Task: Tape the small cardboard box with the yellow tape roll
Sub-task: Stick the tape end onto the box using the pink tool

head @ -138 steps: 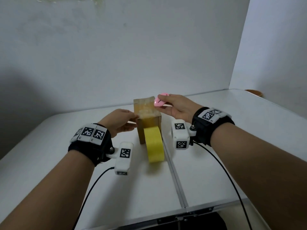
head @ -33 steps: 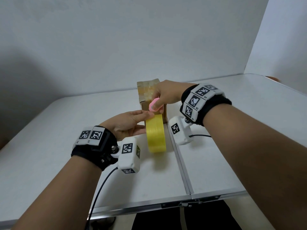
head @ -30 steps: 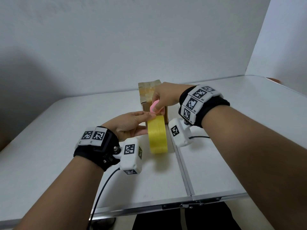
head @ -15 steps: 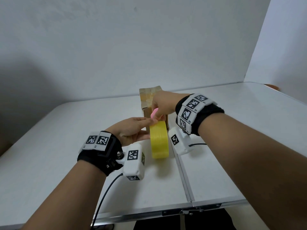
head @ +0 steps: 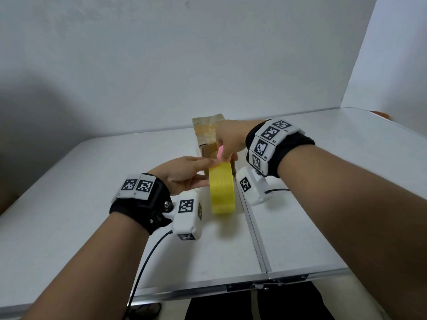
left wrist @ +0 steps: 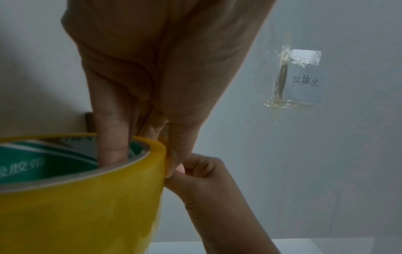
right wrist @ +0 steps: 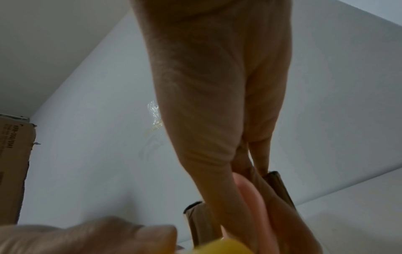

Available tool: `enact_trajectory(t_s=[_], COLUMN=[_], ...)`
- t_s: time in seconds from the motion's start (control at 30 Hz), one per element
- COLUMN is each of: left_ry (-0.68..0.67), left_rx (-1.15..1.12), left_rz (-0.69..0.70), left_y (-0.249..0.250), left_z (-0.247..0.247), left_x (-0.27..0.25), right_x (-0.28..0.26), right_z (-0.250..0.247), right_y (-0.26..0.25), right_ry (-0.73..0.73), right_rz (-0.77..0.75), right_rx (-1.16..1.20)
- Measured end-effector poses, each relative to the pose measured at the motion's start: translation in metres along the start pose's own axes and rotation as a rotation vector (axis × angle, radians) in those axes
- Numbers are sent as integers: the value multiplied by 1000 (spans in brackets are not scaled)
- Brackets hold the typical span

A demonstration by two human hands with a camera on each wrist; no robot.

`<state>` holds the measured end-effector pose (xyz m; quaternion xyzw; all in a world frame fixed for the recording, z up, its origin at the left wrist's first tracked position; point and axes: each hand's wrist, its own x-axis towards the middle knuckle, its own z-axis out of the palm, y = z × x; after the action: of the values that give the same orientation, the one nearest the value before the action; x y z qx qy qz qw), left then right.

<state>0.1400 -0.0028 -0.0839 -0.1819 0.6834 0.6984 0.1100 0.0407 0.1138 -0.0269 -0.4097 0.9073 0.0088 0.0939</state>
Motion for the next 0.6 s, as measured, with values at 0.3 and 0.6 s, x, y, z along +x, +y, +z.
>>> enact_trajectory(t_s=[0.3,0.6], left_ry=[-13,-70], left_rx=[6,25], left_rz=[-5,2], left_y=[3,3], left_z=[-2,-15], left_x=[-2,-7], right_x=[-1,-7], right_z=[-4,-4], right_y=[2,2], right_ry=[-25,0], right_rz=[18,9], right_rx=[-67,-3])
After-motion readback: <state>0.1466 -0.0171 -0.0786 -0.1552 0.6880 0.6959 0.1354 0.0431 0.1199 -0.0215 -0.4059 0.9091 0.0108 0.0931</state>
